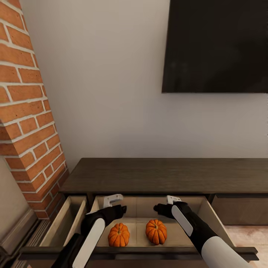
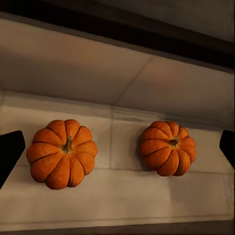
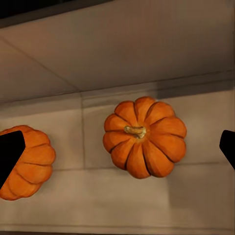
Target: Place each of the two pumpkins and all three candles from the living room inside a cabinet in the living room (use any cabinet), then make sure every cabinet is closed, and position the cauldron so it is next to a table in the living room.
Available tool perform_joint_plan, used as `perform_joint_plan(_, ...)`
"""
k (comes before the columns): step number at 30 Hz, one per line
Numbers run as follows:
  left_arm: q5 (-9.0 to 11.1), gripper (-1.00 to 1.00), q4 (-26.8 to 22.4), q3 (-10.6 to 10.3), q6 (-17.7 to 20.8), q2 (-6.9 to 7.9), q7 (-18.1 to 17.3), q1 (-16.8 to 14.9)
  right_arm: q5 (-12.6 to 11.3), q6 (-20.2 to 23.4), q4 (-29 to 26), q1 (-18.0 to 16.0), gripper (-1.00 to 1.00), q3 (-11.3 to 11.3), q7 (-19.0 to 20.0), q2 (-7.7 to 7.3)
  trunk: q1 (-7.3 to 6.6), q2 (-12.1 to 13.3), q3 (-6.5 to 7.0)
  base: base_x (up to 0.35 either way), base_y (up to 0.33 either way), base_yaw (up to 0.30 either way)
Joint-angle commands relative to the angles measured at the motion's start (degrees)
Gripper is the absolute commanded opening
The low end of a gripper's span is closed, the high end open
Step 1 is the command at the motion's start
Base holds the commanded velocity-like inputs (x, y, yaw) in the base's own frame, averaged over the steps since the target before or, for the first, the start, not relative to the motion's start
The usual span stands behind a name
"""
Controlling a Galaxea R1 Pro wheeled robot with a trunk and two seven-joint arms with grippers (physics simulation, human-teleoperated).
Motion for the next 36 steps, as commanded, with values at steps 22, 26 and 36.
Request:
perform_joint_plan(22, 1.85, 1.00, -0.36, 0.12, 0.07, 0.22, 0.54, -0.04, -0.67, 0.10, -0.04, -0.04, 1.00, 0.27, -0.41, -0.08, -0.58, 0.27, 4.82, -0.114, 0.000, 0.000)
perform_joint_plan(26, 1.85, 1.00, -0.36, 0.12, 0.07, 0.25, 0.54, -0.04, -0.86, 0.04, -0.48, -0.04, 1.00, 0.23, -0.25, -0.13, -0.68, 0.33, 5.71, -0.073, 0.000, 0.000)
perform_joint_plan(36, 1.93, 1.00, -0.36, 1.69, 0.07, 0.25, 0.46, -0.04, -0.93, 0.05, -0.88, -0.04, 1.00, 0.17, -0.20, -0.14, -1.53, 1.63, 7.79, -0.007, 0.000, 0.000)
